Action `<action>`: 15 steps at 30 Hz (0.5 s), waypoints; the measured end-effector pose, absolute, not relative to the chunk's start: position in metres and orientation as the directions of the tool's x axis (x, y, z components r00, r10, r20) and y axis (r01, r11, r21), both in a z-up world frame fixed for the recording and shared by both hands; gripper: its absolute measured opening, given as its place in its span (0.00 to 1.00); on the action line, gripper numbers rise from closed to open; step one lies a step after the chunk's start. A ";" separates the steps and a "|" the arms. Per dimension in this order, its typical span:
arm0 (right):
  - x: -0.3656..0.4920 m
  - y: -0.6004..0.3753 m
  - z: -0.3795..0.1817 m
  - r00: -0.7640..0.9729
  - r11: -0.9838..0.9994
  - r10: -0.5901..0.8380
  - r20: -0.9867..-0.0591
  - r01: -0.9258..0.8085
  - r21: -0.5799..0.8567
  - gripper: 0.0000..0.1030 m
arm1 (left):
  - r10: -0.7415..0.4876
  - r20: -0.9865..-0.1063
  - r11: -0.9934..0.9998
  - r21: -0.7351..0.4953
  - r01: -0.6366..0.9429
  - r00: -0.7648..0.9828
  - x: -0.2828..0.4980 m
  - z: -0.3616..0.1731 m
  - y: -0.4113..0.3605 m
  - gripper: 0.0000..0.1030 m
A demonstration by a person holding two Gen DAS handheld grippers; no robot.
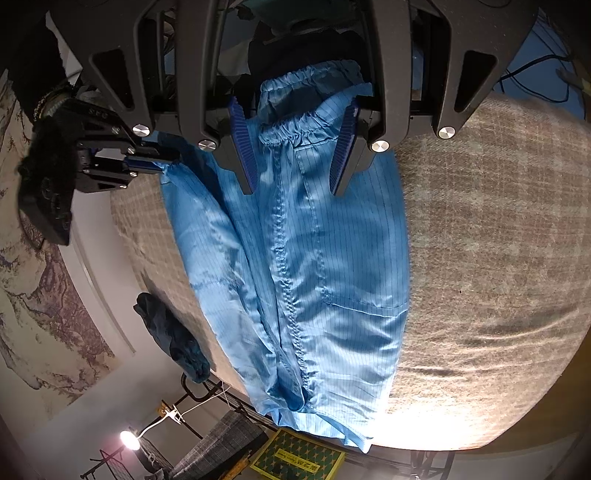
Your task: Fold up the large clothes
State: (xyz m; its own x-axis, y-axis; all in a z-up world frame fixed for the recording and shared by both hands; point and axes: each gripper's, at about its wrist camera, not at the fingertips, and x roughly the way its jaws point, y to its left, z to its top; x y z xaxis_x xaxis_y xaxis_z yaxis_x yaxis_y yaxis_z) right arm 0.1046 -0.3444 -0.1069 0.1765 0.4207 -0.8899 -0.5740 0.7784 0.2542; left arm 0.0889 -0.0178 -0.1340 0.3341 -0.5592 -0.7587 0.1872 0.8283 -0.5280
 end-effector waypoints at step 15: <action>0.104 -0.344 -0.143 0.072 0.748 0.401 -0.913 -0.601 0.281 0.14 | -0.346 -0.879 0.900 -0.212 0.381 0.328 0.069 -0.171 -0.100 0.55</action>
